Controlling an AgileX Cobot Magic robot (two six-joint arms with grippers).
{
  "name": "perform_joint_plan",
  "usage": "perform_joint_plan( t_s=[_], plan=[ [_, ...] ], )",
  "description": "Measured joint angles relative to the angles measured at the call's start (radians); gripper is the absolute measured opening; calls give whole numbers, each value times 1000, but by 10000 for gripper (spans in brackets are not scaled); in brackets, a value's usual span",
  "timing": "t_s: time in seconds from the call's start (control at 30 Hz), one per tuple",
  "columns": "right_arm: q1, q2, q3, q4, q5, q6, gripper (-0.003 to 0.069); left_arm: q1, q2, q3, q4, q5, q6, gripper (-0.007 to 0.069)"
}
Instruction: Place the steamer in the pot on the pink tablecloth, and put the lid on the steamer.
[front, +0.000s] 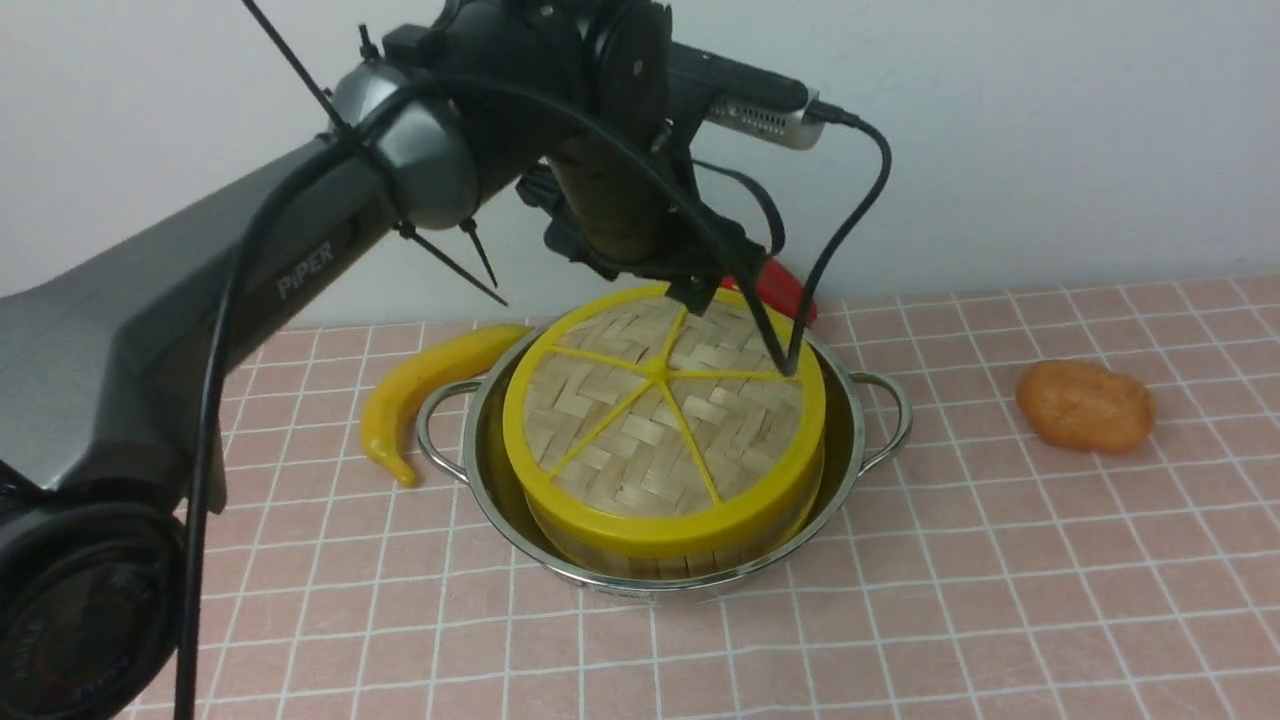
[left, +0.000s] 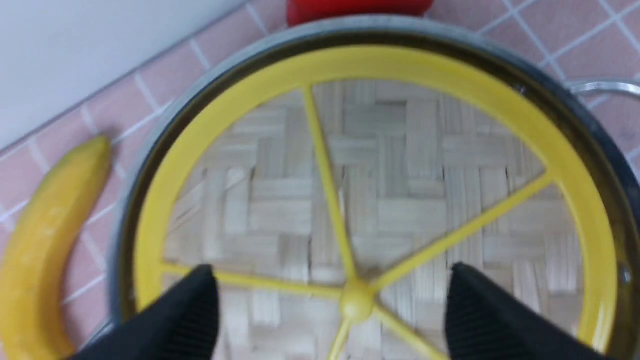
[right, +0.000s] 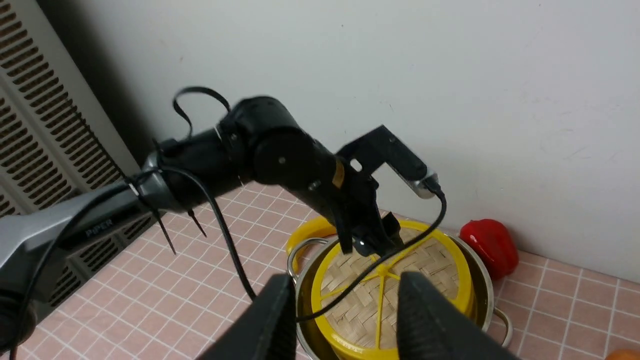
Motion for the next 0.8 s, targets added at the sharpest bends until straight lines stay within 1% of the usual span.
perform_joint_plan(
  t_s=[0.1, 0.13, 0.17, 0.27, 0.37, 0.47, 0.5, 0.53, 0.57, 0.6, 0.63, 0.67, 0.73, 0.8],
  plan=[
    [0, 0, 0, 0, 0, -1, 295, 0, -4, -117, 2, 31, 44, 646],
    [0, 0, 0, 0, 0, -1, 295, 0, -4, -125, 2, 31, 45, 649],
    [0, -1, 2, -5, 0, -4, 295, 0, -25, -186, 1, 31, 49, 663],
    [0, -3, 25, -33, -1, -23, 295, -10, -89, -274, 0, 32, 55, 656],
    [0, -3, 60, -69, -1, -58, 295, -25, -183, -343, -1, 32, 55, 603],
    [0, -9, 154, -139, -2, -96, 295, -35, -368, -369, -6, 31, 55, 444],
    [0, -12, 160, -148, -2, -98, 295, -35, -379, -369, -6, 31, 55, 444],
    [0, -26, 224, -181, -22, -107, 295, -35, -473, -361, -4, 31, 67, 309],
    [0, -28, 224, -185, -27, -107, 295, -35, -493, -361, -4, 31, 67, 309],
    [0, -55, 298, -211, -101, -110, 290, -35, -571, -328, -1, 31, 79, 169],
    [0, -59, 307, -222, -111, -110, 288, -35, -590, -323, -1, 31, 81, 153],
    [0, -75, 350, -238, -153, -111, 283, -35, -616, -292, -1, 31, 89, 81],
    [0, -139, 465, -289, -285, -105, 262, -35, -730, -183, -2, 31, 120, -6],
    [0, -175, 526, -318, -343, -93, 246, -35, -790, -98, -2, 32, 128, -20]
  ],
)
